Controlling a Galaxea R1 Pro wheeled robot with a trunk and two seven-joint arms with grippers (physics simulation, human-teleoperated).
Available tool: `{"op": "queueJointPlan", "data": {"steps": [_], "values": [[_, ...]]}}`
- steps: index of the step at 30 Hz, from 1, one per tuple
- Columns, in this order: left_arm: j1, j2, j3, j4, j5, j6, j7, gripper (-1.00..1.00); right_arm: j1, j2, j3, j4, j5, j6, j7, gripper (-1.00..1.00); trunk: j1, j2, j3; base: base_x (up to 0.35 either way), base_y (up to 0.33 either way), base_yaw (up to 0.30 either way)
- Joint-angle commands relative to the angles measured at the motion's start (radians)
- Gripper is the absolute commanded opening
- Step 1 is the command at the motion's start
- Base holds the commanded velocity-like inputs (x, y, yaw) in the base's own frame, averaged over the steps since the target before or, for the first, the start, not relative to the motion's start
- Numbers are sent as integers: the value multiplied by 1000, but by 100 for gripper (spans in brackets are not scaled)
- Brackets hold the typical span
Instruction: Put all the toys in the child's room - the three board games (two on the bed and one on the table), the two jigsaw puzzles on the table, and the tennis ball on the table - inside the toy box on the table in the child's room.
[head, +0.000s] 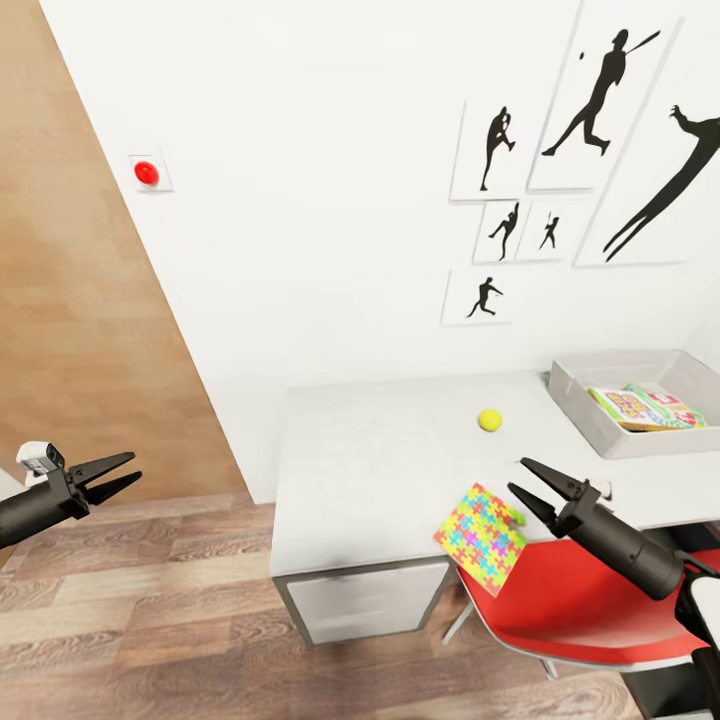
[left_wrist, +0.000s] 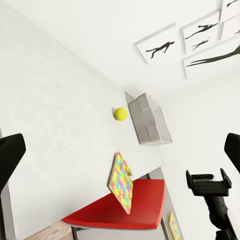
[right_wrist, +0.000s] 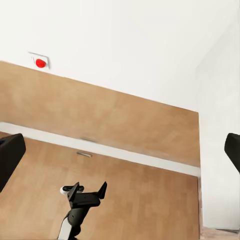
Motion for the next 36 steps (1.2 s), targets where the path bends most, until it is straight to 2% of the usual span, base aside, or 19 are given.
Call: {"op": "queueJointPlan", "data": {"steps": [1,6,10,14,18,19,21,27,36], "values": [[-1,0,1,0,-2,3,-4,100,1,1,-1,0,19,2,14,100,1,-2,0,0,0,0],[-1,0,1,0,-2,3,-4,100,3,5,-1,1,96,-44,38,100,1,-2,8,0,0,0],[-1,0,-1,-1,-1,3,-4,100,2,1,1,1,116,-83,93,100,1,-2,15,0,0,0],[-1,0,-1,-1,-1,3,-4,100,3,1,3,1,130,-93,117,100,1,-2,21,0,0,0],[-1,-1,-2,-1,0,3,-4,100,3,9,3,2,238,-102,122,100,1,-2,28,0,0,0],[-1,-1,-2,-1,0,3,-4,100,3,10,3,1,273,-114,125,100,1,-2,30,0,0,0],[-1,0,-2,-1,1,3,-4,100,3,12,6,1,316,-157,136,100,1,-2,33,0,0,0],[-1,-1,-3,-1,2,3,-4,100,2,12,49,1,350,-214,170,100,1,-2,35,0,0,0],[-1,-4,-7,-3,4,3,-4,100,2,13,53,2,352,-219,237,100,1,-2,36,0,0,0]]}}
